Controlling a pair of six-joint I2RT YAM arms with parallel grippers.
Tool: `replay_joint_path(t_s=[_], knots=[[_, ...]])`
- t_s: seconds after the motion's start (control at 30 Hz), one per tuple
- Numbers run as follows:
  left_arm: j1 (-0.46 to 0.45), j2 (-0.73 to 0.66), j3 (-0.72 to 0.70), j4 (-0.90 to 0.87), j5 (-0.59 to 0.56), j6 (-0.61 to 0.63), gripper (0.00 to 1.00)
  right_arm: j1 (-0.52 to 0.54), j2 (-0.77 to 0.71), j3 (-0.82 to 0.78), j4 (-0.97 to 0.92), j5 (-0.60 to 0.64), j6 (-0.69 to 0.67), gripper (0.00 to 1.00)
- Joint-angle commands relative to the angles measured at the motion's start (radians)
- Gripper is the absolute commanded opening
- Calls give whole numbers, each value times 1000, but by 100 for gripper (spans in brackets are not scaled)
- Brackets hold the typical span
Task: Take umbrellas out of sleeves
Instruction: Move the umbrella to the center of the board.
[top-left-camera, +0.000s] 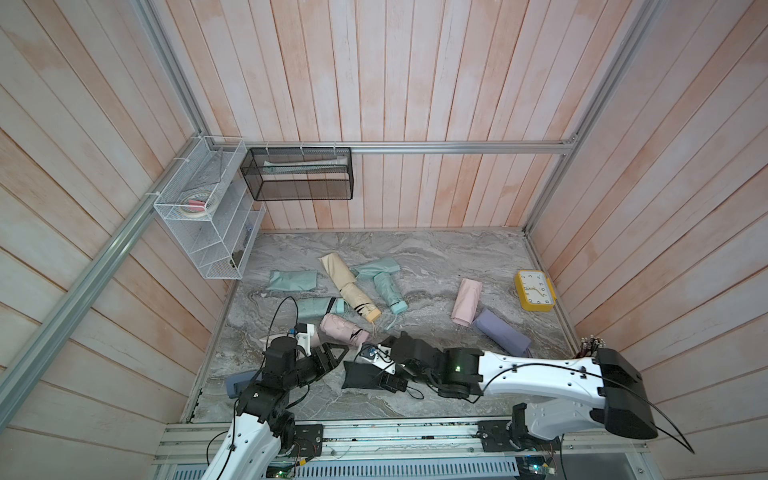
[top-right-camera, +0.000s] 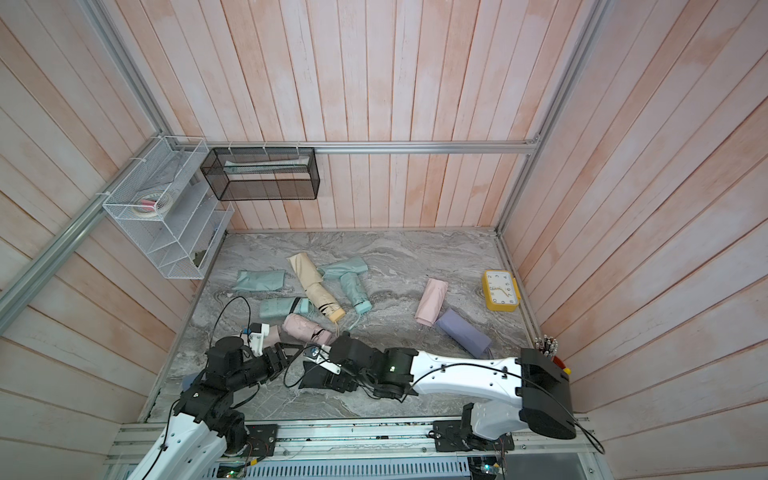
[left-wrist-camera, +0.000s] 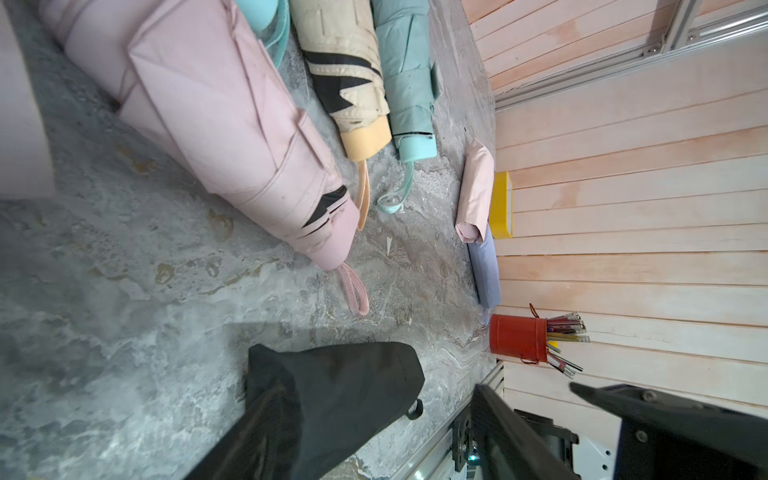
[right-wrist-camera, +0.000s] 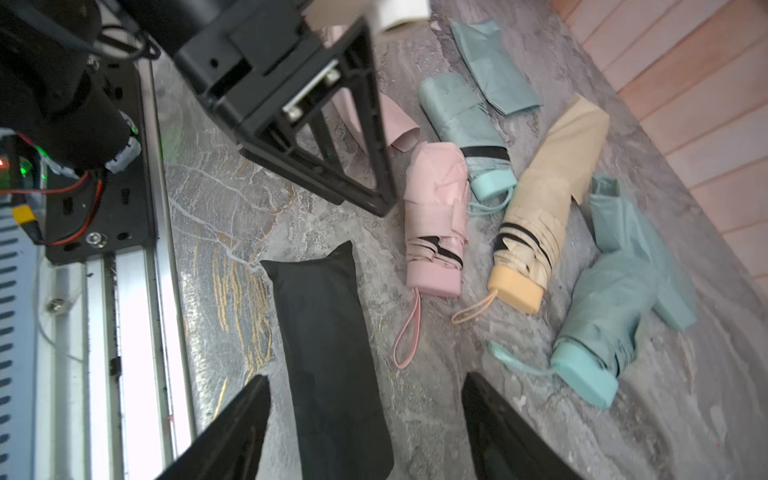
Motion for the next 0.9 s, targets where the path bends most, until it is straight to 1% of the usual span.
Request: replay_joint_path(t_s=[0.0, 0.07, 0.13, 0.33, 0.47, 0.63, 0.73, 0.87], knots=[[-13, -32, -45, 35, 12, -24, 75, -52, -93, -109, -52, -14, 271, 73], [-20, -51, -64, 30, 6, -32, 75, -88, -151, -168, -54, -26, 358, 73], [-22, -68, -73, 20, 8, -34, 75, -100, -178, -204, -74, -39, 420, 72], [-33, -104, -99, -5, 28, -43, 70, -99, -159, -280, -81, -59, 558, 69], [-42, -112, -97, -44, 32, -34, 67, -100, -96, -289, -81, -80, 572, 62], [-46, -136, -103, -80, 33, -39, 65, -100, -4, -272, -76, -94, 583, 46], [-48, -148, -101, -104, 31, -38, 65, -99, 57, -248, -101, -71, 589, 37], [-48, -152, -97, -132, 38, -29, 64, -98, 130, -219, -127, -75, 583, 32]])
